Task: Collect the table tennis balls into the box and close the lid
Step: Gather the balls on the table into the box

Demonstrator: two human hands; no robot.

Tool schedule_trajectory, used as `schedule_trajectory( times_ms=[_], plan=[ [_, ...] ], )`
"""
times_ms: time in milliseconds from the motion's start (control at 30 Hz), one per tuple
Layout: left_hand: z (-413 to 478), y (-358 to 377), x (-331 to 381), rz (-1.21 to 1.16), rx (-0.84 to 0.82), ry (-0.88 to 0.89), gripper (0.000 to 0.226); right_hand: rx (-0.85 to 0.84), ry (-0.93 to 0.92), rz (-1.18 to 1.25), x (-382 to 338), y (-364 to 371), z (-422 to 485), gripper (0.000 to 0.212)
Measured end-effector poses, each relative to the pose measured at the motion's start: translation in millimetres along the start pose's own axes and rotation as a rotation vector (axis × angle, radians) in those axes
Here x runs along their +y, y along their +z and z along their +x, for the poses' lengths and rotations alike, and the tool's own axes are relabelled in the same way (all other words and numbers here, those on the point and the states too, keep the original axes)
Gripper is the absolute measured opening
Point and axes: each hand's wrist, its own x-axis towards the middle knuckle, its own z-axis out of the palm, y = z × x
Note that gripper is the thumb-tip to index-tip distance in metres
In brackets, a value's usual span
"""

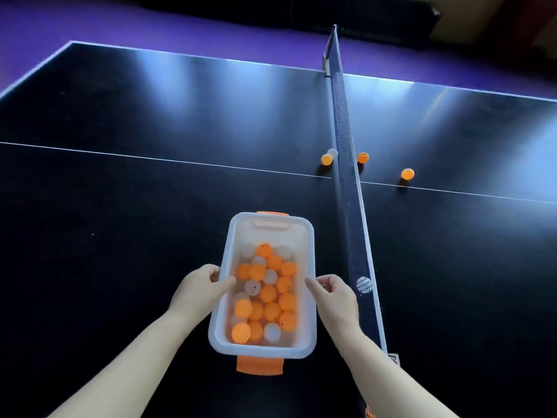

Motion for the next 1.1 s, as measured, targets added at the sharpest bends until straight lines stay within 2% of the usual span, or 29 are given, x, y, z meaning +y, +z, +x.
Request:
schedule_trajectory(
  times_ms=[100, 167, 267, 567, 667, 767, 967, 1100],
  plan=[
    [27.0, -11.1, 16.2, 0.025, 0.088, 0.036, 0.031, 0.077, 0.001, -0.020, -21.5, -2.9, 34.8, 0.015],
    [53.8, -16.6, 38.9, 0.001, 0.146, 0.107, 0.032, 0.111, -0.020, -0.033, -40.6, -4.0, 66.5, 0.008],
    [104.2, -19.0, 84.0, -0.029, 0.182, 0.239, 0.028, 0.107, -0.075, -0.071, -72.9, -6.5, 120.9, 0.010],
    [237.9, 21.6, 181.1, 0.036, 0.045, 0.505, 0.019, 0.127, -0.219, -0.315, -149.2, 1.7, 297.4, 0.032],
    [270.2, 37.3, 187.6, 0.020, -0.009, 0.545, 0.018, 0.144, -0.186, -0.418, -158.3, 16.1, 347.1, 0.037],
    [297.1, 48.9, 182.8, 0.009, -0.036, 0.542, 0.018, 0.237, -0.126, -0.451, -158.7, 33.8, 382.7, 0.040],
    [331.6, 65.1, 167.2, -0.034, -0.031, 0.549, 0.021, 0.399, -0.022, -0.246, -149.8, 67.3, 426.0, 0.053],
    [347.5, 76.8, 156.8, -0.056, -0.009, 0.558, 0.022, 0.476, -0.056, -0.227, -141.8, 77.8, 436.8, 0.048]
  ],
)
